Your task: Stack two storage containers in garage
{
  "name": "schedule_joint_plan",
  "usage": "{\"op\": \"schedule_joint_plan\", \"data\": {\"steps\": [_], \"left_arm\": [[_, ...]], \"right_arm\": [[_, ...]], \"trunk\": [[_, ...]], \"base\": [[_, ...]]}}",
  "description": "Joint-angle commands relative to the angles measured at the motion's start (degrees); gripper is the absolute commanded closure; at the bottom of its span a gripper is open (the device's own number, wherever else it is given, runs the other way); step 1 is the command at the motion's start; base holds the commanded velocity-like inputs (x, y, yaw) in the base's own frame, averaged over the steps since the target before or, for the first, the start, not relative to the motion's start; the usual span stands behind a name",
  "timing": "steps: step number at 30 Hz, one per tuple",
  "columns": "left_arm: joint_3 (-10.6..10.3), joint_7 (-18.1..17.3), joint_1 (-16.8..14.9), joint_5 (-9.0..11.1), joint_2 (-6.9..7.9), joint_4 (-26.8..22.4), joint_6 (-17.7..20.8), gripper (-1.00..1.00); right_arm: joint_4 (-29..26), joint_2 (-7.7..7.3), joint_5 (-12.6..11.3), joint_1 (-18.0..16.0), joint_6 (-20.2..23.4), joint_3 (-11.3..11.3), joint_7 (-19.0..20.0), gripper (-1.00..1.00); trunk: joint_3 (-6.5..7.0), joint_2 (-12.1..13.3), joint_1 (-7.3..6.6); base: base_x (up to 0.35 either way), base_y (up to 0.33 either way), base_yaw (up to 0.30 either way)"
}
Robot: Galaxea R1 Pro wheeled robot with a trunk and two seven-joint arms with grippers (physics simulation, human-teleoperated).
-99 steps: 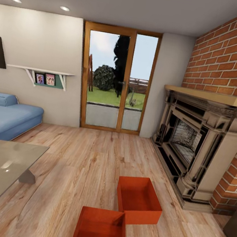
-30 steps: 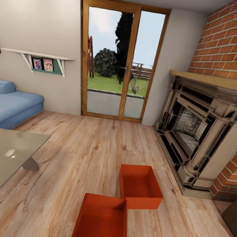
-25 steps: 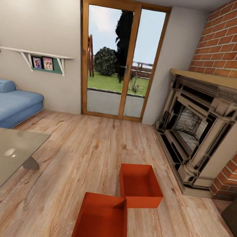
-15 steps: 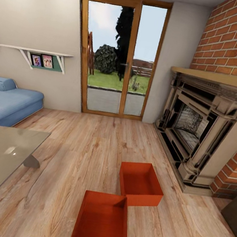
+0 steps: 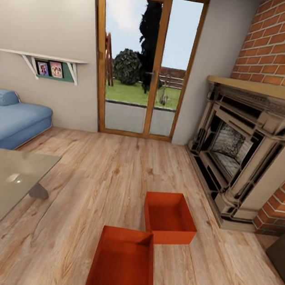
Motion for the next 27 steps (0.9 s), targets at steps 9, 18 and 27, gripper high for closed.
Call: {"op": "schedule_joint_plan", "data": {"steps": [9, 18, 27], "left_arm": [[0.1, 0.1, 0.0, 0.5, 0.03, -0.2, -2.2, -1.00], [0.0, 0.1, 0.0, 0.6, 0.04, 0.2, -3.2, -1.00], [0.0, 0.0, 0.0, 0.5, -0.03, 0.3, -3.2, -1.00]], "right_arm": [[0.2, 0.08, -0.6, -0.1, -0.4, 0.5, 0.1, -1.00], [0.2, 0.09, -0.6, -0.1, -0.4, 0.5, 0.1, -1.00], [0.2, 0.08, -0.6, -0.1, -0.4, 0.5, 0.1, -1.00]], "trunk": [[-0.87, 0.0, 0.00], [-1.70, 0.0, 0.00], [-2.53, 0.0, 0.00]], "base": [[0.000, 0.000, 0.000], [0.000, 0.000, 0.000], [0.000, 0.000, 0.000]]}}
